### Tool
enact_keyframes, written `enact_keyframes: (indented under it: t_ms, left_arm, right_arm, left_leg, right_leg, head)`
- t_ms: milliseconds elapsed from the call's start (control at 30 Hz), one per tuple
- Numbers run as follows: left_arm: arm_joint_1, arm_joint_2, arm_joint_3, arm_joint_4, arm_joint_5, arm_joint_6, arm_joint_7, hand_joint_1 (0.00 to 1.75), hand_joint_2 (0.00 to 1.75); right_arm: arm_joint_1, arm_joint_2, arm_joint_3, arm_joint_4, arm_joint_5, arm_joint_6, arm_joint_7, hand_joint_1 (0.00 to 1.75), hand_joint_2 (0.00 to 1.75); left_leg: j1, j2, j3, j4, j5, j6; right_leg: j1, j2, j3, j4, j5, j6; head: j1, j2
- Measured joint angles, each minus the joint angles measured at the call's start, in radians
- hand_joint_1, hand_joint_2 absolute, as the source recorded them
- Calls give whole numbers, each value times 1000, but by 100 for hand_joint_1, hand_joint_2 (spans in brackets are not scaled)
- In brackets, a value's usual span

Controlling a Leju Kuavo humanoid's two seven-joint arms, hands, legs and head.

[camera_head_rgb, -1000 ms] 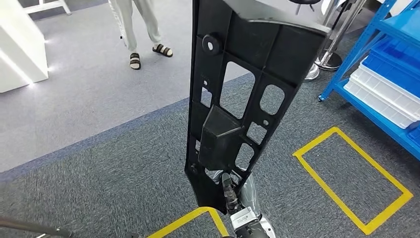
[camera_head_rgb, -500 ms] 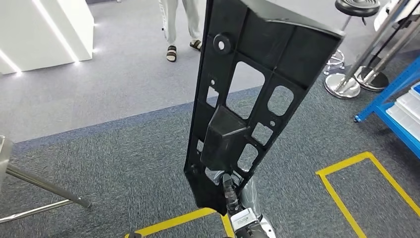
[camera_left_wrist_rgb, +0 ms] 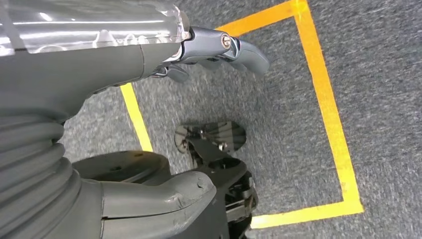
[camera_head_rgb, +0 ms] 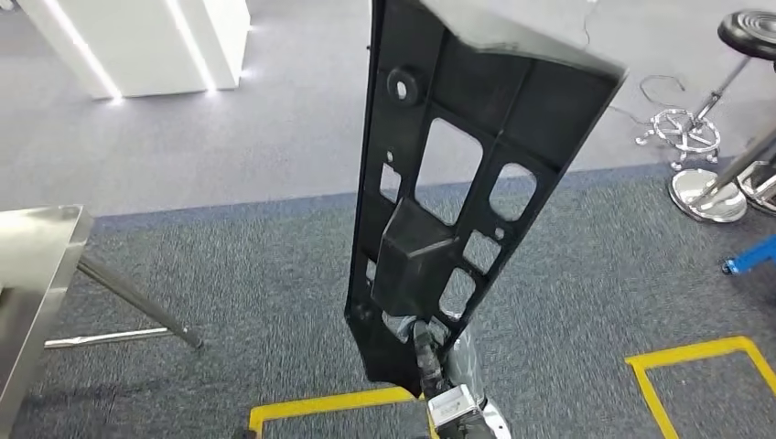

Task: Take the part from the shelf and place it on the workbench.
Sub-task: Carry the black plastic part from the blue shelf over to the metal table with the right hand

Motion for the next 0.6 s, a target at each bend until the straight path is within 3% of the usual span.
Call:
enact_keyframes:
  t_ms: [33, 100, 167, 233, 267, 300, 333, 400, 467, 533, 567, 600]
  left_arm:
    - [2, 0, 0, 0, 0, 0, 1, 0, 175]
    - [4, 0, 0, 0, -1, 0, 2, 0, 175]
    - [3, 0, 0, 0, -2, 0, 2, 0, 175]
    - [2, 0, 0, 0, -3, 0, 2, 0, 175]
    - [3, 0, 0, 0, -3, 0, 2, 0, 175]
    - [5, 0, 0, 0, -3, 0, 2, 0, 175]
    - [6, 0, 0, 0, -3, 0, 2, 0, 175]
    - [4, 2, 0, 0, -3, 0, 2, 0, 175]
    - [0, 4, 0, -1, -3, 0, 2, 0, 175]
    - [2, 5, 0, -1, -3, 0, 2, 0, 175]
    - [5, 5, 0, -1, -3, 1, 3, 0, 175]
    - [7, 5, 0, -1, -3, 1, 3, 0, 175]
  right_arm:
    - [1, 0, 0, 0, 0, 0, 0, 175, 0]
    - [0, 1, 0, -1, 1, 0, -1, 175, 0]
    - [1, 1, 0, -2, 1, 0, -2, 175, 0]
    - [2, 1, 0, -2, 1, 0, -2, 175, 0]
    - [2, 1, 0, -2, 1, 0, -2, 175, 0]
    - [2, 1, 0, -2, 1, 0, -3, 175, 0]
    - [2, 1, 0, -2, 1, 1, -3, 175, 0]
    - [2, 1, 0, -3, 2, 1, -6, 175, 0]
    - [1, 1, 0, -4, 2, 1, -7, 175, 0]
    - [1, 1, 0, -4, 2, 2, -7, 175, 0]
    - [0, 1, -1, -5, 2, 2, -7, 175, 0]
    - [0, 1, -1, -6, 2, 2, -8, 175, 0]
  left_leg:
    - [3, -5, -2, -1, 0, -6]
    - [2, 33, -17, 32, -21, -15]
    - [-1, 96, -70, 144, -79, -18]
    - [0, 117, -132, 273, -132, -18]
    - [0, 119, -142, 295, -132, -17]
    - [-2, 120, -131, 278, -115, -13]
    - [-5, 127, -99, 222, -82, -6]
    - [-21, 172, -20, 73, -27, 14]
    - [-36, 204, 17, -2, -12, 27]
    - [-37, 187, 19, -14, -9, 31]
    - [-34, 176, 23, -23, -4, 33]
    - [-29, 165, 28, -33, 2, 36]
  right_leg:
    - [1, -13, 2, -1, 1, -7]
    - [3, -40, 10, -8, 1, -23]
    - [9, -71, 15, -12, 0, -34]
    - [16, -104, 14, -12, -2, -39]
    - [19, -118, 15, -12, -3, -40]
    - [21, -132, 16, -12, -4, -41]
    - [23, -144, 18, -12, -5, -41]
    - [26, -166, 22, -14, -8, -39]
    - [27, -185, 24, -15, -9, -32]
    - [28, -205, 29, -21, -10, -23]
    - [27, -200, 33, -19, -14, -19]
    - [26, -180, 29, -4, -27, -14]
  head:
    - [0, 0]
    - [0, 0]
    - [-1, 0]
    - [-2, 0]
    - [-2, 0]
    - [-2, 0]
    - [-2, 0]
    - [-2, 0]
    - [-2, 0]
    - [-2, 0]
    - [-1, 0]
    - [-1, 0]
